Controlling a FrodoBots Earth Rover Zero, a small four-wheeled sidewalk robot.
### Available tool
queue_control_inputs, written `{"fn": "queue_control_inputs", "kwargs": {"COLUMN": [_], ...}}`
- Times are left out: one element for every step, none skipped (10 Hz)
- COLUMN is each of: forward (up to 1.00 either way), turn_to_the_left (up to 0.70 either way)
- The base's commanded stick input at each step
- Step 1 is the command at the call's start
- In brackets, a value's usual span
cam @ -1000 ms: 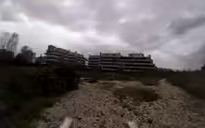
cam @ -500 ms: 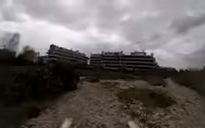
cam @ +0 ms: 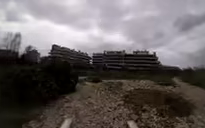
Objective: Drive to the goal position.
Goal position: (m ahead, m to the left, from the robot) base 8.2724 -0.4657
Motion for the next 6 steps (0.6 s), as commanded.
{"fn": "queue_control_inputs", "kwargs": {"forward": [0.7, 0.7, 0.7, 0.7, 0.7, 0.7], "turn_to_the_left": [0.0, 0.0, 0.0, 0.0, 0.0, 0.0]}}
